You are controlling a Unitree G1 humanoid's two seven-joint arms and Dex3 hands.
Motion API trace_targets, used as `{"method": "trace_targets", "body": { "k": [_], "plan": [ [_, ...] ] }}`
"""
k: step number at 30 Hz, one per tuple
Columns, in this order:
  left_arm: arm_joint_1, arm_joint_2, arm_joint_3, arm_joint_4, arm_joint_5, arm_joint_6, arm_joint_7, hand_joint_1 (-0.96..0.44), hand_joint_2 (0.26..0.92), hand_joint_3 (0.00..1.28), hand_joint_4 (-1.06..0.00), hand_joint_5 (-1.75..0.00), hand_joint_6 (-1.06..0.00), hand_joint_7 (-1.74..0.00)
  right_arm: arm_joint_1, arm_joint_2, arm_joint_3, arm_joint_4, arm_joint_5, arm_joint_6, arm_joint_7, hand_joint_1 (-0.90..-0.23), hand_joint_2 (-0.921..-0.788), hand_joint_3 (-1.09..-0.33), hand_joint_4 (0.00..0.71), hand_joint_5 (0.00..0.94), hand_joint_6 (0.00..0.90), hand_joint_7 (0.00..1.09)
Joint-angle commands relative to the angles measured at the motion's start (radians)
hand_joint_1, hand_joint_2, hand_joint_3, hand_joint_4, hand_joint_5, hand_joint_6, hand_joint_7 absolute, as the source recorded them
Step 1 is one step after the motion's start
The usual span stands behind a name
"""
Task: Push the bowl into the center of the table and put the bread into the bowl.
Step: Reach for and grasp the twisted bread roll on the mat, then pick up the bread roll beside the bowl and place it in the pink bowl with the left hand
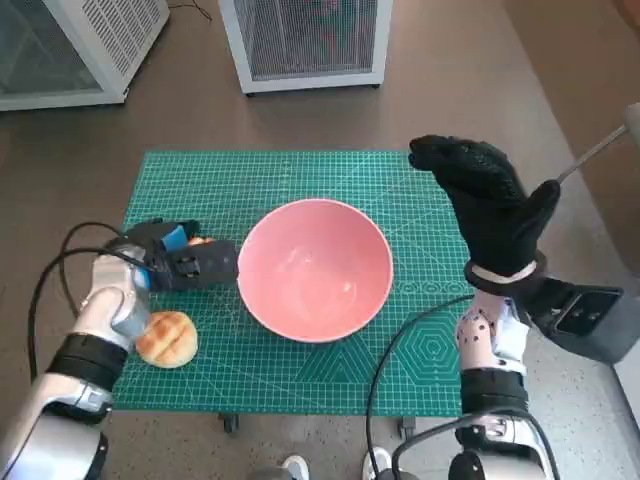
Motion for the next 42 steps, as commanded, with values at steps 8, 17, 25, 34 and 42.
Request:
{"method": "trace_targets", "body": {
  "k": [8, 17, 25, 34, 42],
  "plan": [
    [-0.014, -0.006, -0.040, 0.136, 0.043, -0.081, 0.117, 0.06, 0.914, 0.12, -0.60, -1.18, -0.62, -0.75, 0.036, -0.004, 0.006, -0.023, 0.003, 0.024, -0.003, -0.568, -0.921, -0.589, 0.225, 0.001, 0.368, 0.01],
    [0.029, 0.063, 0.056, -0.067, -0.023, -0.074, 0.091, 0.00, 0.920, 0.13, -0.58, -1.29, -0.61, -1.17, 0.041, 0.000, 0.009, -0.030, -0.003, 0.018, -0.005, -0.565, -0.921, -0.593, 0.223, 0.000, 0.367, 0.00],
    [0.123, 0.104, 0.194, -0.450, -0.067, 0.009, 0.052, 0.00, 0.921, 0.13, -0.58, -1.23, -0.58, -1.26, 0.032, -0.002, 0.010, -0.016, -0.005, 0.018, -0.002, -0.559, -0.921, -0.594, 0.222, 0.000, 0.365, 0.00],
    [0.212, 0.080, 0.314, -0.873, -0.062, 0.046, 0.067, 0.00, 0.920, 0.05, -0.69, -1.13, -0.66, -1.16, 0.028, -0.001, 0.010, -0.012, 0.007, 0.041, 0.006, -0.561, -0.921, -0.586, 0.221, 0.001, 0.363, 0.00],
    [0.253, 0.021, 0.308, -1.075, -0.053, 0.014, 0.070, 0.00, 0.915, 0.02, -0.75, -1.11, -0.69, -1.08, 0.025, -0.004, 0.005, -0.002, 0.016, 0.051, 0.017, -0.564, -0.921, -0.580, 0.225, 0.002, 0.362, 0.00]
  ]
}}
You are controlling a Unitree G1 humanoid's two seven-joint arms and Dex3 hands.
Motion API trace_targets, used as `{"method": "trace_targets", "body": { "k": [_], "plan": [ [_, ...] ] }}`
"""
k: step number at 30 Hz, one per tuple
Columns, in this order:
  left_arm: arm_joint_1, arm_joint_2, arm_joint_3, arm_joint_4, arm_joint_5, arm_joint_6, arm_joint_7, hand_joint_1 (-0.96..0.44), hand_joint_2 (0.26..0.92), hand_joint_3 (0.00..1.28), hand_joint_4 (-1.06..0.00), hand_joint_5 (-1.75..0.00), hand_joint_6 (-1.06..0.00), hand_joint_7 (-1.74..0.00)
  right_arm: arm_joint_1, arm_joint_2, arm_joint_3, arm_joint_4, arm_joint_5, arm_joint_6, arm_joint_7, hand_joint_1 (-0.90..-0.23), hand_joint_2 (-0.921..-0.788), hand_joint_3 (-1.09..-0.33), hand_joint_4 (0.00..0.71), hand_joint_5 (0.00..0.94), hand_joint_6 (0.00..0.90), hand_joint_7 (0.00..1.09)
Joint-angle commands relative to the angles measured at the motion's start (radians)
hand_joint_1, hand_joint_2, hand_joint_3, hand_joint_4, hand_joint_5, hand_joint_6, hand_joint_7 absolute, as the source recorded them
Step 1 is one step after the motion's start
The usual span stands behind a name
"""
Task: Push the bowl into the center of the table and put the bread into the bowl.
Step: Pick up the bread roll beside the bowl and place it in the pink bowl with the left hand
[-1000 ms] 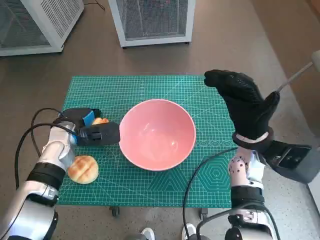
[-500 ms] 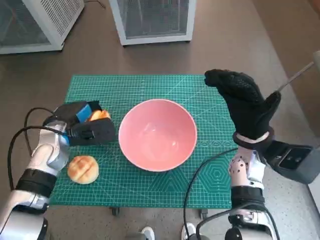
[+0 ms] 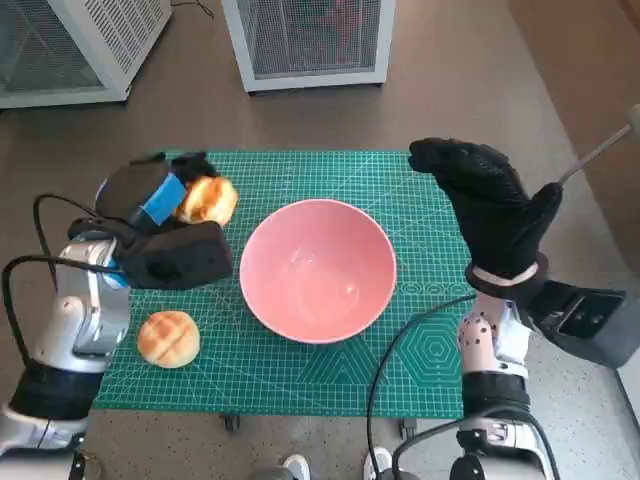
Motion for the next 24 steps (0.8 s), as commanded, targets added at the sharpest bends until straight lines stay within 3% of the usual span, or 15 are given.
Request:
{"method": "trace_targets", "body": {
  "k": [1, 11, 24],
  "plan": [
    [0.049, -0.048, 0.018, -0.245, -0.001, -0.018, 0.000, 0.00, 0.915, 0.02, -0.75, -1.12, -0.70, -1.08, 0.012, -0.002, 0.001, 0.031, 0.012, 0.028, 0.018, -0.564, -0.921, -0.580, 0.225, 0.002, 0.362, 0.00],
    [0.043, -0.113, -0.055, -0.324, -0.025, -0.093, -0.077, 0.00, 0.920, 0.01, -0.71, -1.15, -0.73, -1.06, 0.008, -0.007, -0.005, 0.032, 0.013, 0.027, 0.029, -0.563, -0.921, -0.582, 0.227, 0.002, 0.361, 0.00],
    [0.017, -0.195, -0.123, -0.180, -0.051, -0.183, -0.119, 0.00, 0.920, 0.02, -0.74, -1.12, -0.70, -1.09, 0.021, -0.013, -0.009, 0.010, 0.013, 0.024, 0.029, -0.565, -0.921, -0.587, 0.226, 0.001, 0.360, 0.00]
  ]
}}
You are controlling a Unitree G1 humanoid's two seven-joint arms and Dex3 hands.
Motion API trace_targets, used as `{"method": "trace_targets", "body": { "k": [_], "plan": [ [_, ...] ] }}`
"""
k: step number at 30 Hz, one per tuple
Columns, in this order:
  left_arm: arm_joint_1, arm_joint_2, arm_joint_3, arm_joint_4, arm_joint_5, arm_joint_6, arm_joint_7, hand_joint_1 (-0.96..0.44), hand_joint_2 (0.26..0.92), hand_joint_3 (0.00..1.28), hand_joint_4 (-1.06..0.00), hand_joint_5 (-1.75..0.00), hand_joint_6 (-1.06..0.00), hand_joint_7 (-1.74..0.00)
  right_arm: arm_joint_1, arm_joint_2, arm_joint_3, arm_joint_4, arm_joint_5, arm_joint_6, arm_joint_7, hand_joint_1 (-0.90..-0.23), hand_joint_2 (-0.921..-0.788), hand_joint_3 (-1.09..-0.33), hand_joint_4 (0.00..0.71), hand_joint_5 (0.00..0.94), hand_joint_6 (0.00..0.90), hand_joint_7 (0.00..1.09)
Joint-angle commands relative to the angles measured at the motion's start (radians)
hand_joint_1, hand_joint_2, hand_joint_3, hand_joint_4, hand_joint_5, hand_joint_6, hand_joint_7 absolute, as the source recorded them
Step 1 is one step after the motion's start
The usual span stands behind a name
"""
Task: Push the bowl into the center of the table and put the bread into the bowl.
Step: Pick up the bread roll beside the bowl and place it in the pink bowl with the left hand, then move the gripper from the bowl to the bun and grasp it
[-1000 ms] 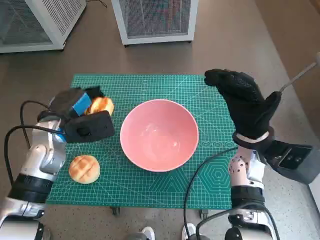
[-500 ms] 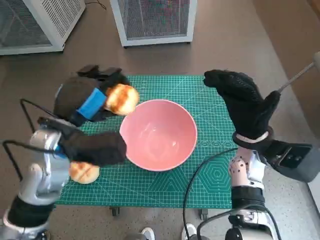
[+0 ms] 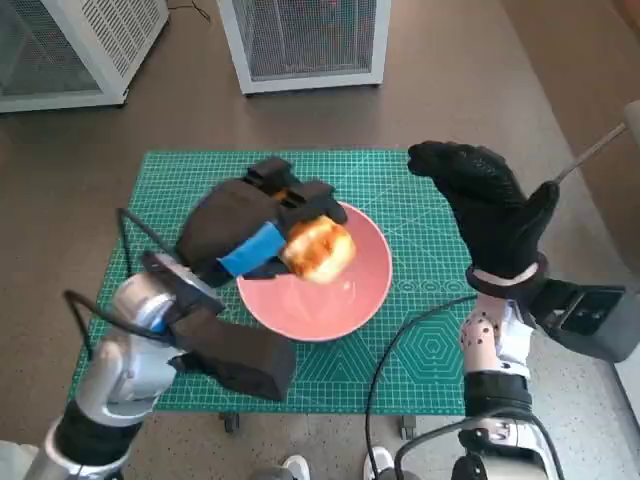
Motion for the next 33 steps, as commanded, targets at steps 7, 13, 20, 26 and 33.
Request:
{"method": "trace_targets", "body": {
  "k": [7, 13, 20, 26, 33],
  "plan": [
    [0.015, -0.045, -0.034, 0.021, 0.050, 0.097, -0.074, 0.05, 0.880, 0.06, -0.48, -0.52, -0.51, -0.58, 0.021, -0.002, -0.002, 0.000, 0.004, -0.003, 0.005, -0.562, -0.921, -0.588, 0.222, 0.000, 0.359, 0.00],
    [0.010, -0.020, -0.052, -0.016, 0.118, 0.157, -0.157, 0.01, 0.796, 0.01, -0.22, -0.06, -0.40, -0.08, 0.015, 0.000, -0.003, 0.010, 0.008, 0.000, 0.012, -0.558, -0.921, -0.587, 0.220, 0.000, 0.358, 0.00],
    [0.016, 0.008, -0.040, -0.059, 0.147, 0.154, -0.194, -0.11, 0.768, 0.00, -0.15, 0.00, -0.36, -0.01, 0.012, 0.010, -0.001, 0.020, 0.009, 0.001, 0.014, -0.559, -0.921, -0.585, 0.219, 0.000, 0.358, 0.00],
    [0.033, 0.024, -0.011, -0.098, 0.143, 0.160, -0.210, -0.16, 0.763, 0.00, -0.14, 0.00, -0.34, 0.00, 0.013, 0.017, 0.001, 0.020, 0.011, 0.008, 0.017, -0.559, -0.921, -0.583, 0.222, 0.002, 0.358, 0.00],
    [0.084, 0.057, 0.069, -0.200, 0.106, 0.172, -0.245, -0.15, 0.752, 0.00, -0.13, 0.00, -0.34, 0.00, 0.017, 0.023, 0.003, 0.012, 0.013, 0.015, 0.018, -0.559, -0.921, -0.582, 0.225, 0.002, 0.359, 0.00]
  ]
}}
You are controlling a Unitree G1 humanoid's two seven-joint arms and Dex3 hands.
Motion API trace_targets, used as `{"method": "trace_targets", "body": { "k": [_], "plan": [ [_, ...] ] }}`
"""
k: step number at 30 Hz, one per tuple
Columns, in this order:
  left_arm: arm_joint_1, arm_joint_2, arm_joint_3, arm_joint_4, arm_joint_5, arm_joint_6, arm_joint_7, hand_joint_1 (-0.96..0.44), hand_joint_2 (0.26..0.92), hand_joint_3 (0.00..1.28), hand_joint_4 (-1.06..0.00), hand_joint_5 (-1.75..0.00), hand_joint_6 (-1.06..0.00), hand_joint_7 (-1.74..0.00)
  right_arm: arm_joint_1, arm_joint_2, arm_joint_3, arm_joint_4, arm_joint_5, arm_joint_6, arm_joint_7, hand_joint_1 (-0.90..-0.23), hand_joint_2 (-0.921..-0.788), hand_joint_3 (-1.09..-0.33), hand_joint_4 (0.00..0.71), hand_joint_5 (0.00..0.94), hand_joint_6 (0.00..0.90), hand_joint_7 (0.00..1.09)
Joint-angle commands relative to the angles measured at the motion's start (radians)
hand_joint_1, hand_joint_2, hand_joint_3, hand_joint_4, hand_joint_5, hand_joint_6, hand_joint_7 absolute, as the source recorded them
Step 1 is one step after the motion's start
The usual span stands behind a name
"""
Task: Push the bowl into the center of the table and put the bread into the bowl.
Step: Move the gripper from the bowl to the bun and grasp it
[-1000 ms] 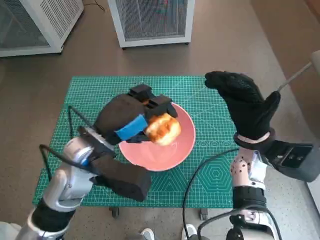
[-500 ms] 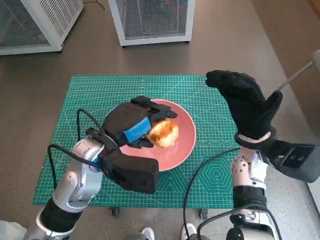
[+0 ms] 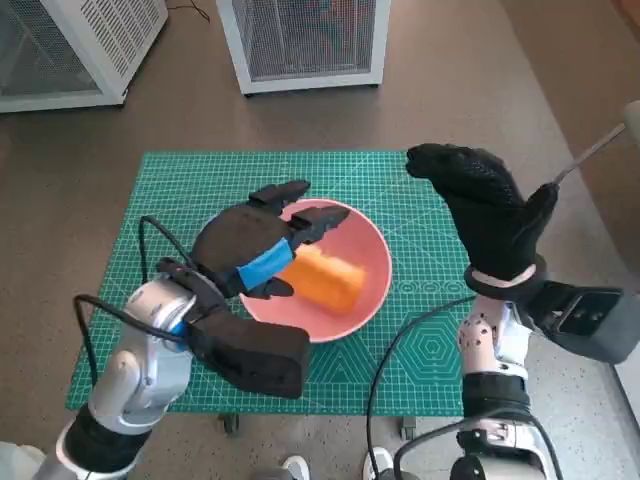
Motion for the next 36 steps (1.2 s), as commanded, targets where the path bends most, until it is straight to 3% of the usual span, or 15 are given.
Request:
{"method": "trace_targets", "body": {
  "k": [1, 8, 21, 28, 36],
  "plan": [
    [0.046, 0.034, 0.076, -0.096, -0.029, 0.021, -0.038, -0.15, 0.751, 0.00, -0.13, 0.00, -0.34, 0.00, 0.016, 0.008, 0.004, 0.005, 0.012, 0.015, 0.010, -0.559, -0.921, -0.582, 0.225, 0.002, 0.360, 0.00],
    [0.142, 0.087, 0.222, -0.252, -0.065, 0.078, -0.105, -0.13, 0.747, 0.00, -0.14, 0.00, -0.34, 0.00, 0.026, 0.013, 0.008, -0.014, 0.015, 0.022, 0.010, -0.558, -0.921, -0.582, 0.226, 0.002, 0.360, 0.00],
    [0.379, 0.203, 0.595, -0.505, -0.159, 0.220, -0.284, -0.08, 0.744, 0.00, -0.15, 0.00, -0.35, 0.00, 0.037, 0.020, 0.011, -0.032, 0.017, 0.035, 0.001, -0.560, -0.921, -0.582, 0.226, 0.001, 0.360, 0.00],
    [0.471, 0.232, 0.653, -0.573, -0.155, 0.301, -0.349, -0.04, 0.740, 0.00, -0.18, -0.02, -0.35, -0.01, 0.029, 0.027, 0.010, -0.011, 0.012, 0.026, 0.001, -0.559, -0.921, -0.580, 0.224, 0.000, 0.358, 0.00],
    [0.549, 0.231, 0.627, -0.605, -0.128, 0.379, -0.364, -0.01, 0.734, 0.00, -0.24, -0.02, -0.38, -0.02, 0.014, 0.033, 0.009, 0.018, 0.014, 0.025, 0.009, -0.558, -0.921, -0.572, 0.222, 0.000, 0.357, 0.00]
  ]
}}
